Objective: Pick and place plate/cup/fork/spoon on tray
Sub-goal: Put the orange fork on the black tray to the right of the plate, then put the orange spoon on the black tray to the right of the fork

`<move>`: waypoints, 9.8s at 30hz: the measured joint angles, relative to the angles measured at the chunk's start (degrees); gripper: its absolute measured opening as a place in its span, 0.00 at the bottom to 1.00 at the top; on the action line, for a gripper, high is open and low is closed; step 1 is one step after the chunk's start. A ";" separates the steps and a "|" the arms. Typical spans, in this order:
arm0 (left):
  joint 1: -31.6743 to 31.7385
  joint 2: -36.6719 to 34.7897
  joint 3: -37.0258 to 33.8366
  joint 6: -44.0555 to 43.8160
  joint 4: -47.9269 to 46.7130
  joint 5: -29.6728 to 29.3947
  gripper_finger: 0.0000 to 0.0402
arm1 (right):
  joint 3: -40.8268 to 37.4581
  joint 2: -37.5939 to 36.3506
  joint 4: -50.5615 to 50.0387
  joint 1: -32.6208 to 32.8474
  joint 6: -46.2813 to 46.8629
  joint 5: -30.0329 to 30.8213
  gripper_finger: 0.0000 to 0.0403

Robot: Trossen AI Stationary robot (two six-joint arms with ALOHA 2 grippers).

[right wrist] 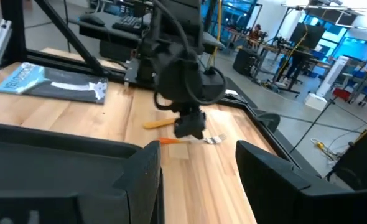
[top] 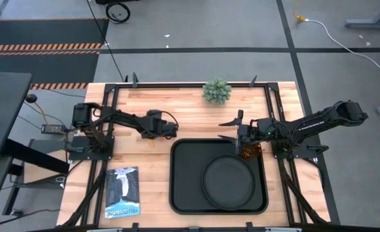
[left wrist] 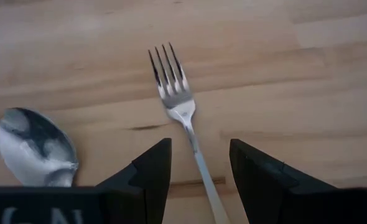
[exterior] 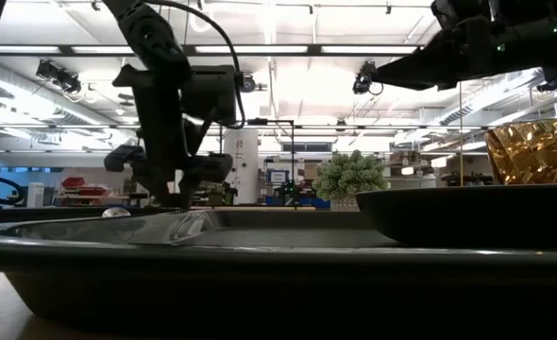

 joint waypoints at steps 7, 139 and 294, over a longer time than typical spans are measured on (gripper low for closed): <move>2.08 0.00 0.02 -0.61 0.40 3.06 0.43 | 0.00 0.02 0.52 0.33 -0.02 -0.11 0.54; -31.75 35.82 58.88 -34.31 -17.08 8.06 0.05 | 0.02 0.79 -0.52 16.11 5.79 -10.96 0.50; -7.67 0.70 2.77 -33.89 -14.08 7.59 0.16 | -0.02 0.81 -1.18 18.75 7.13 -13.38 0.50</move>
